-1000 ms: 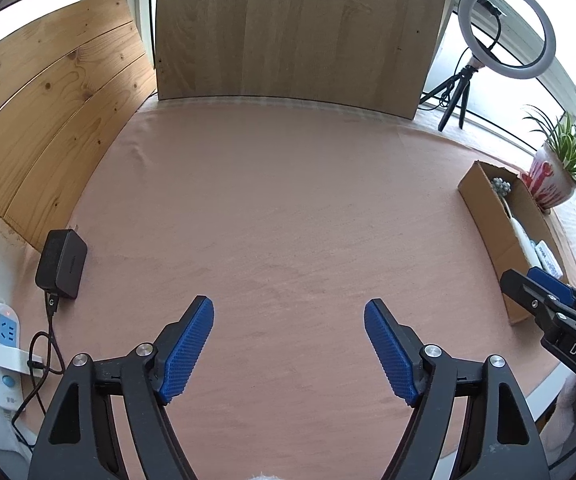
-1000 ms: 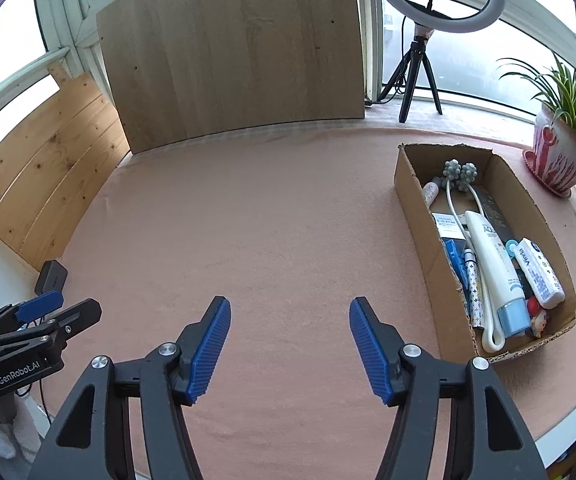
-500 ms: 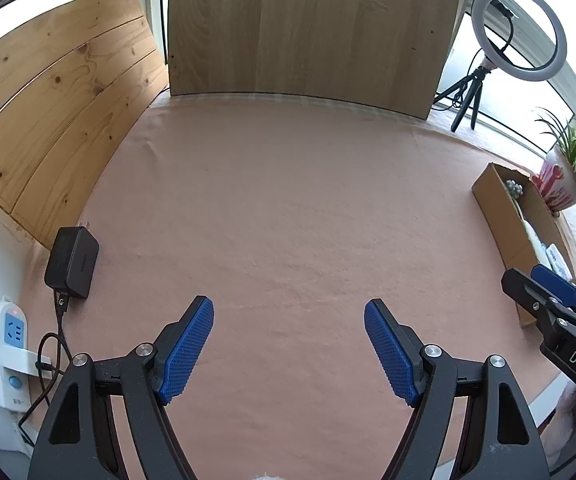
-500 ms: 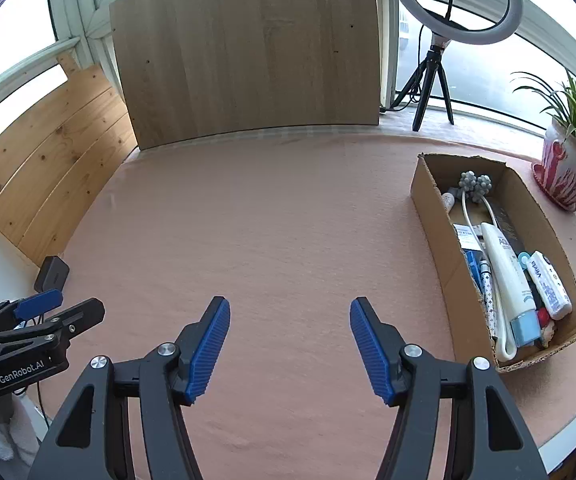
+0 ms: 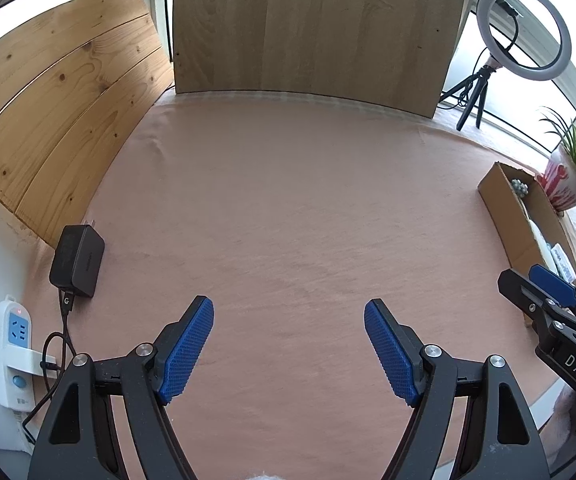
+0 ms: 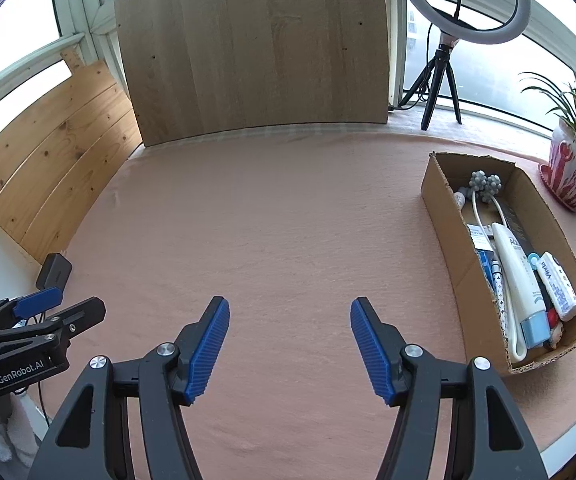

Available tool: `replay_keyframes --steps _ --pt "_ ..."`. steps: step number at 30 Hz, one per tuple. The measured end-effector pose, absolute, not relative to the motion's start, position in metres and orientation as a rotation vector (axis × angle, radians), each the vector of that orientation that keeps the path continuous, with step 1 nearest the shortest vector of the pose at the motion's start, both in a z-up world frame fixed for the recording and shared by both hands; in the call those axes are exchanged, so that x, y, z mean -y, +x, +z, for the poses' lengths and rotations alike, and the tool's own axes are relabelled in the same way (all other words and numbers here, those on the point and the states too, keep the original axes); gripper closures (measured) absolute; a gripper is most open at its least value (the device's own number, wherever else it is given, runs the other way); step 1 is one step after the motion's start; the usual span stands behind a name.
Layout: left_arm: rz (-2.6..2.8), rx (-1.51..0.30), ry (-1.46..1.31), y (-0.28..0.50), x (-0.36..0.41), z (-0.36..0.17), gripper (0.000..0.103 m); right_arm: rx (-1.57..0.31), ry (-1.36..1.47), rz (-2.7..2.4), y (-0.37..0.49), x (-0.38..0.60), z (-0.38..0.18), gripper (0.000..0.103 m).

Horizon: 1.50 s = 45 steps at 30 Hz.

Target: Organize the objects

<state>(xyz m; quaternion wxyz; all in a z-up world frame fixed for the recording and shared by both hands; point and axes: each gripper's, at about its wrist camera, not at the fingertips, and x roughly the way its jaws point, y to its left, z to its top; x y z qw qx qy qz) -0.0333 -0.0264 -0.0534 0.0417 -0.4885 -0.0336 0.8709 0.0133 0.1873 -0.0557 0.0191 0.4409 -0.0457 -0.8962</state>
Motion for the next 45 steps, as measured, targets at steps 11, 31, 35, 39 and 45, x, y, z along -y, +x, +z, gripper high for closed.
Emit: replay_keyframes --steps 11,31,35,39,45 --pt "2.667 0.112 -1.501 -0.0340 0.0299 -0.0550 0.022 0.135 1.383 -2.775 0.0122 -0.1857 -0.0575 0.043" --pt "2.657 0.106 -1.507 -0.0408 0.0299 -0.0562 0.022 0.128 1.401 -2.770 0.0078 -0.1870 -0.0610 0.042" --pt "2.658 0.106 -1.507 -0.0406 0.0298 -0.0562 0.022 0.131 1.403 -2.770 0.0081 -0.1866 -0.0611 0.042" --pt "2.657 0.107 -1.507 -0.0405 0.0302 -0.0563 0.022 0.131 1.404 -2.769 0.0075 -0.1869 -0.0610 0.042" --pt "2.655 0.106 -1.508 -0.0408 0.0290 -0.0563 0.022 0.131 1.407 -2.767 0.0073 -0.1873 -0.0612 0.042"
